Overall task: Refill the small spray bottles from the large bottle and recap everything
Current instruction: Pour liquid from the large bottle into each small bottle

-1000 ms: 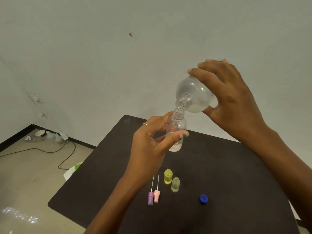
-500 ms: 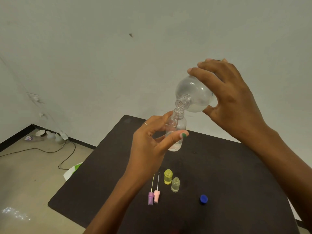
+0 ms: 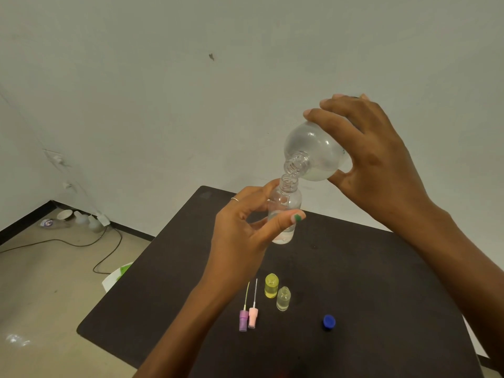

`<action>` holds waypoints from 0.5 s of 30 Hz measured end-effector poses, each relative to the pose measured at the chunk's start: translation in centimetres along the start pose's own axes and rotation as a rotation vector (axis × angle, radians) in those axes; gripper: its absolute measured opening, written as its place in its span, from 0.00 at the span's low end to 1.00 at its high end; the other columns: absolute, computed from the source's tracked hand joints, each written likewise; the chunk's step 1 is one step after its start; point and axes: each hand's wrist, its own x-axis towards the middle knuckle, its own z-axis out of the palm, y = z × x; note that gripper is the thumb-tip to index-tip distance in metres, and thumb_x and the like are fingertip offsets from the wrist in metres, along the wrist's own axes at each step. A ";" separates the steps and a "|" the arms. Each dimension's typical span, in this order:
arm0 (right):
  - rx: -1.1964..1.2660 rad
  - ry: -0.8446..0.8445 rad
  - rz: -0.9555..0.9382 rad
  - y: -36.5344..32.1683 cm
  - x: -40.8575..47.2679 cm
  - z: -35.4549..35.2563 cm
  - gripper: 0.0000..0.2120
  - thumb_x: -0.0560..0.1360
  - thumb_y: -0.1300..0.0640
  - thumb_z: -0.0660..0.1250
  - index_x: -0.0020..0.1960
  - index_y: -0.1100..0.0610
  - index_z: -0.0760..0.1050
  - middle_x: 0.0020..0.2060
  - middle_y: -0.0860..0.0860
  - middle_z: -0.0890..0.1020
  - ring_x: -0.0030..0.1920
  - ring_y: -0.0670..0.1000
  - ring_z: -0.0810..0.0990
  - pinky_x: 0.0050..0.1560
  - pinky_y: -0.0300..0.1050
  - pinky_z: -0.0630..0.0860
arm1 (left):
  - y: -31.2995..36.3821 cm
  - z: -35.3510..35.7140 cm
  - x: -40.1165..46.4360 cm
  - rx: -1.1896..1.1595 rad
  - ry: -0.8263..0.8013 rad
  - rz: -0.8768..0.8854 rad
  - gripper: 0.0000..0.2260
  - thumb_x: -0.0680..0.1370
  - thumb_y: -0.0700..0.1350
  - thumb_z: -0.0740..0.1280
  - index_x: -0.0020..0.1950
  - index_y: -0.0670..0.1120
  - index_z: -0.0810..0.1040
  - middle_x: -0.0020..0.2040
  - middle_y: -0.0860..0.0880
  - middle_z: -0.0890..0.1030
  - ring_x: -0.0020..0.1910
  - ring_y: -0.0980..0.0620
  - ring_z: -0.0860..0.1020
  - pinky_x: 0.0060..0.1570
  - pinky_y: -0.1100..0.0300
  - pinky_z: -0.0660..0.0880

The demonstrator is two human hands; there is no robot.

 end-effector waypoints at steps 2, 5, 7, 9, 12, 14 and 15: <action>0.001 0.002 -0.002 0.0 0.0 0.0 0.31 0.66 0.63 0.76 0.66 0.58 0.70 0.62 0.60 0.74 0.65 0.61 0.71 0.70 0.53 0.60 | 0.1 0.0 0.0 -0.017 -0.003 0.000 0.16 0.69 0.47 0.69 0.56 0.47 0.79 0.50 0.54 0.80 0.50 0.65 0.77 0.44 0.78 0.71; 0.006 0.004 -0.001 0.0 0.0 0.0 0.30 0.67 0.63 0.76 0.66 0.59 0.70 0.62 0.60 0.74 0.65 0.62 0.71 0.70 0.53 0.60 | 0.2 0.1 0.0 -0.028 -0.002 0.002 0.16 0.69 0.48 0.68 0.55 0.48 0.78 0.49 0.55 0.79 0.49 0.66 0.77 0.43 0.78 0.71; 0.005 0.002 -0.002 0.0 0.0 0.0 0.30 0.66 0.63 0.76 0.66 0.59 0.70 0.62 0.60 0.74 0.65 0.62 0.71 0.70 0.54 0.61 | 0.2 0.1 0.0 -0.032 0.000 -0.001 0.16 0.69 0.48 0.68 0.55 0.49 0.78 0.49 0.54 0.79 0.49 0.66 0.77 0.43 0.78 0.71; 0.004 0.001 -0.004 0.1 0.0 0.0 0.31 0.66 0.63 0.76 0.66 0.59 0.70 0.62 0.60 0.74 0.65 0.62 0.71 0.69 0.54 0.61 | 0.2 0.1 0.0 -0.031 -0.002 -0.004 0.15 0.69 0.49 0.68 0.55 0.51 0.77 0.49 0.55 0.79 0.49 0.66 0.77 0.43 0.79 0.71; 0.007 0.000 0.000 0.1 0.0 0.0 0.31 0.66 0.63 0.77 0.66 0.59 0.70 0.62 0.60 0.74 0.65 0.62 0.71 0.69 0.54 0.61 | 0.1 0.1 0.0 -0.017 -0.002 -0.005 0.15 0.69 0.49 0.68 0.55 0.51 0.77 0.50 0.56 0.79 0.50 0.67 0.77 0.43 0.79 0.71; 0.004 -0.004 0.000 0.0 0.0 0.1 0.31 0.66 0.63 0.77 0.66 0.59 0.70 0.62 0.60 0.74 0.65 0.62 0.71 0.69 0.55 0.62 | 0.0 0.1 0.0 -0.010 0.001 -0.007 0.16 0.69 0.49 0.68 0.57 0.50 0.77 0.50 0.55 0.79 0.51 0.65 0.77 0.44 0.78 0.71; 0.002 -0.007 0.000 0.0 0.0 0.1 0.31 0.66 0.63 0.77 0.66 0.59 0.70 0.62 0.60 0.74 0.65 0.62 0.71 0.69 0.55 0.62 | -0.1 0.0 0.0 -0.006 0.002 -0.007 0.17 0.69 0.49 0.68 0.57 0.49 0.77 0.50 0.55 0.79 0.51 0.64 0.77 0.44 0.78 0.72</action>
